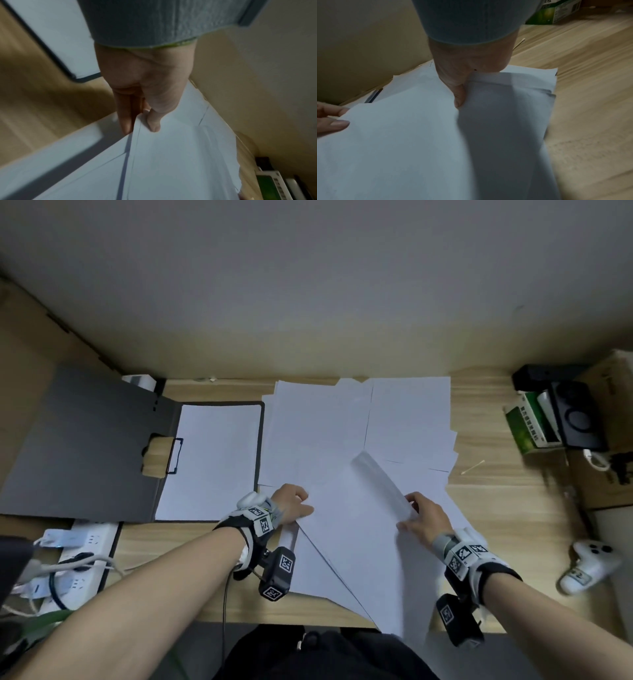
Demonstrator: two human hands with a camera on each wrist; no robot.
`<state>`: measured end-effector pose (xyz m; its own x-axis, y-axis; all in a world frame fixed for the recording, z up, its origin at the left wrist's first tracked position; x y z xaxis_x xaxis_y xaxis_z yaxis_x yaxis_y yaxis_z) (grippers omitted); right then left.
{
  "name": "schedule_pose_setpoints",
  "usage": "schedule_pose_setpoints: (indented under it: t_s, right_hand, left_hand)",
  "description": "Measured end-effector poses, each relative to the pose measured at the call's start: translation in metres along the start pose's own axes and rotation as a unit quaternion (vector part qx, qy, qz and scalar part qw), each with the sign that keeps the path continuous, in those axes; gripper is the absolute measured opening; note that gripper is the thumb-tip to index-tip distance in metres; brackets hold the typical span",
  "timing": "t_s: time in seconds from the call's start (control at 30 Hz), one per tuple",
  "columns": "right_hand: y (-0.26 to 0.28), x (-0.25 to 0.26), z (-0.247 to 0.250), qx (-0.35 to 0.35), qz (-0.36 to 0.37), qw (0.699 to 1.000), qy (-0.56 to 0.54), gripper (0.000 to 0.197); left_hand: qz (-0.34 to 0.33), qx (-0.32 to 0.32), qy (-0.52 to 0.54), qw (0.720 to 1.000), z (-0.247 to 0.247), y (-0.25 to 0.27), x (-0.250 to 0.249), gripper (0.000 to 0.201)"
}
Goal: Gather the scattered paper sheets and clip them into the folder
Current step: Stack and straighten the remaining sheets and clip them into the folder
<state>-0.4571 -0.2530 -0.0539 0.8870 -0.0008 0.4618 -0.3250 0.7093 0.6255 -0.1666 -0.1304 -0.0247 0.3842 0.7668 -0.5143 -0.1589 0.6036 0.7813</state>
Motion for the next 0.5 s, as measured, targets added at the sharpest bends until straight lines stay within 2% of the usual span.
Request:
schedule_pose_setpoints:
  t_s: [0.03, 0.1, 0.17, 0.23, 0.27, 0.3, 0.37, 0.5]
  right_hand:
    - [-0.001, 0.004, 0.003, -0.002, 0.0, 1.0, -0.026, 0.051]
    - [-0.001, 0.016, 0.013, -0.002, 0.02, 0.998, -0.06, 0.053]
    - [-0.004, 0.024, 0.018, 0.02, 0.043, 0.994, -0.099, 0.037]
    - [-0.002, 0.039, 0.027, 0.027, 0.053, 0.994, -0.095, 0.022]
    - [-0.006, 0.045, 0.032, 0.034, 0.06, 0.992, -0.107, 0.021]
    - [-0.008, 0.048, 0.032, 0.035, 0.065, 0.99, -0.12, 0.022]
    - [0.003, 0.082, 0.053, -0.001, 0.092, 0.988, -0.122, 0.029]
    - [0.002, 0.098, 0.058, 0.011, 0.123, 0.989, -0.084, 0.044]
  left_hand:
    - [-0.009, -0.016, -0.001, 1.0, 0.006, -0.002, -0.003, 0.019]
    - [-0.042, -0.043, -0.002, 0.998, 0.026, 0.005, -0.014, 0.02]
    - [-0.071, -0.054, 0.009, 0.996, 0.044, 0.011, -0.026, 0.019]
    - [-0.09, -0.068, -0.002, 0.994, 0.063, 0.017, -0.038, 0.029]
    - [-0.097, -0.067, -0.005, 0.993, 0.071, 0.019, -0.046, 0.035]
    - [-0.095, -0.067, -0.004, 0.993, 0.076, 0.02, -0.05, 0.041]
    - [-0.133, -0.098, -0.007, 0.986, 0.107, 0.04, -0.071, 0.048]
    - [-0.137, -0.091, -0.062, 0.984, 0.119, 0.037, -0.083, 0.052]
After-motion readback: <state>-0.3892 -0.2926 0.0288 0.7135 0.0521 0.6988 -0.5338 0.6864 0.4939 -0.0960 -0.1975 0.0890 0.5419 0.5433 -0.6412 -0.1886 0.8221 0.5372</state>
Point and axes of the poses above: each hand's wrist, its own y-axis away from the middle knuckle, its own z-axis out of the back of the hand, x = y × z, the point moved 1 cm from there along -y, towards the middle knuckle, and after that the axes turned 6 degrees about x, right-handed, at the moved point
